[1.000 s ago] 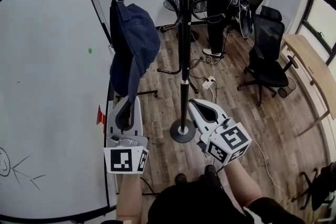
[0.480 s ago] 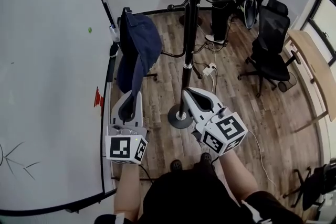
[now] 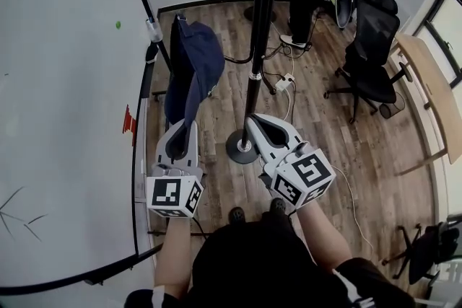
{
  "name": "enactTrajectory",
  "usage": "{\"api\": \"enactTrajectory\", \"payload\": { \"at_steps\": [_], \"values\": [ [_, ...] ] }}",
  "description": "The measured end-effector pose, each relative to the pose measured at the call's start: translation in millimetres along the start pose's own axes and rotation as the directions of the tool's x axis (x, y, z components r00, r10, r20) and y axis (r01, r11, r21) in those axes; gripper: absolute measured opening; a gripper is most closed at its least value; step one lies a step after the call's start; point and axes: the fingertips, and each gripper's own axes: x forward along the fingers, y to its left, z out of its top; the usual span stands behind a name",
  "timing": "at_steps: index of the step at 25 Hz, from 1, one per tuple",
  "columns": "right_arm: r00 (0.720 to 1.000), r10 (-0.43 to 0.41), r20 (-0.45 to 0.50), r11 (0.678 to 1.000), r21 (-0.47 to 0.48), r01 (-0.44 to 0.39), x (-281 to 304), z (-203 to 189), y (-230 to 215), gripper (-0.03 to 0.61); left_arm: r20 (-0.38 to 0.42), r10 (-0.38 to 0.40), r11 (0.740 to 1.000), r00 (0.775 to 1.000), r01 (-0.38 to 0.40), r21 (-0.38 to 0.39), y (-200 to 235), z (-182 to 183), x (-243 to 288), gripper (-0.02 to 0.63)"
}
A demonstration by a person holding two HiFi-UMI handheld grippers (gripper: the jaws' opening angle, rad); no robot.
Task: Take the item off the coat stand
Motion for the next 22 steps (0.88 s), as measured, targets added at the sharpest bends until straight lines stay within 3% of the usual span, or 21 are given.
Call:
{"api": "enactTrajectory", "payload": {
  "at_steps": [11, 22],
  "values": [
    [0.998, -0.043, -0.056, 0.996, -0.079, 0.038, -7.6, -12.9, -9.8, 0.031, -0.030, -0.023, 1.000, 0.999, 0.023, -0.011, -16.6, -9.3, 4.6, 0.029],
    [0.997, -0.060, -0.053, 0.994, -0.091, 0.055, -7.7, -12.1, -14.8, 0.031, -0.038, -0.042, 0.999, 0.998, 0.041, -0.008, -25.2, -13.7, 10.8, 0.029]
  ]
}}
